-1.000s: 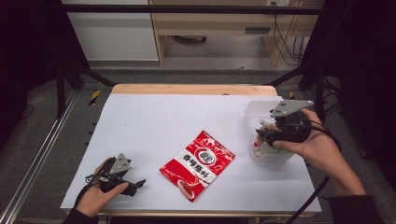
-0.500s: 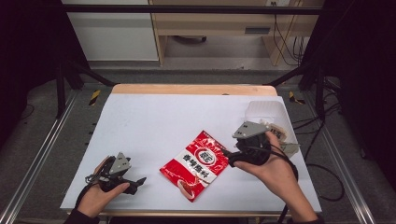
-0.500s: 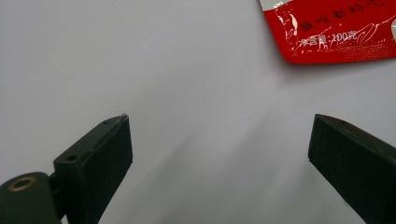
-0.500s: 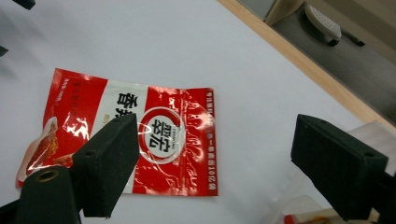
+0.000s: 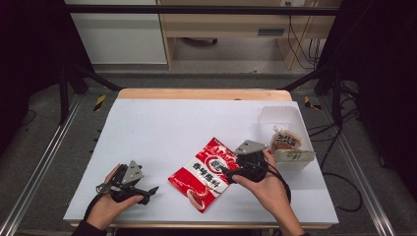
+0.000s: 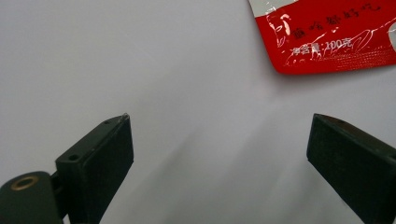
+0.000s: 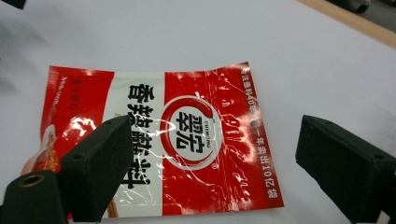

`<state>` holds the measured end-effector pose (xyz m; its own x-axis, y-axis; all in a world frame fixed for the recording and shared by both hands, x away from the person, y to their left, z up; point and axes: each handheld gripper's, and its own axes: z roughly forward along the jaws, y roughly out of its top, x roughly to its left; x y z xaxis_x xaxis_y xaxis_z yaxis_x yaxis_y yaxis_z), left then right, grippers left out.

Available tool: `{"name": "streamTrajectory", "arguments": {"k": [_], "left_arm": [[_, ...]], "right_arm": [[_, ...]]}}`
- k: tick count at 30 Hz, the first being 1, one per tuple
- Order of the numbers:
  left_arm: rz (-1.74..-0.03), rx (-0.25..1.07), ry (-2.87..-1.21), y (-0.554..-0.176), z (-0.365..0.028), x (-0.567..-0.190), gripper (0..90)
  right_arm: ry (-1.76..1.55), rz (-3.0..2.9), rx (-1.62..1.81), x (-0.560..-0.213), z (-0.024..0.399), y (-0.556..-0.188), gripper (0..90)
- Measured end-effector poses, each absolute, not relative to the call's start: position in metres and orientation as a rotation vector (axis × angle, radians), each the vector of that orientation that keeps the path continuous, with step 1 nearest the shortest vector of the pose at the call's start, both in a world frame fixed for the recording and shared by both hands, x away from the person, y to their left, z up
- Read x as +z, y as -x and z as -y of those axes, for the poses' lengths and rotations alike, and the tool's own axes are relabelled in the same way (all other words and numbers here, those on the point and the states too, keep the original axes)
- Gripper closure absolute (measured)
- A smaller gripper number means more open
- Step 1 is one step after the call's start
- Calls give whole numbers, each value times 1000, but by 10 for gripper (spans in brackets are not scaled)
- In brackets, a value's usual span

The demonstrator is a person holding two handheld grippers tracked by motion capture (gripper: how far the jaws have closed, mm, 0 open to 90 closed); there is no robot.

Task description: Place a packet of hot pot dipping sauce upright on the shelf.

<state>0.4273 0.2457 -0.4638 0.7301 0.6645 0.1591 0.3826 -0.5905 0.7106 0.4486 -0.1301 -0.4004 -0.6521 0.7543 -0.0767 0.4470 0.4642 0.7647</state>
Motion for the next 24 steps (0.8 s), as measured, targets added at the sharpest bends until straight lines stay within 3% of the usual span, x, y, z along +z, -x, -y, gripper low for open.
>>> {"name": "streamTrajectory", "arguments": {"k": [14,24], "left_arm": [[-741,548,-2279,-429,-230,-466,88],[-752,551,-2264,-430,-231,-465,91]], "right_arm": [[-1244,-2190,964,-457,139,-463,177],[-1274,-2202,948,-470,141,-467,135]]}}
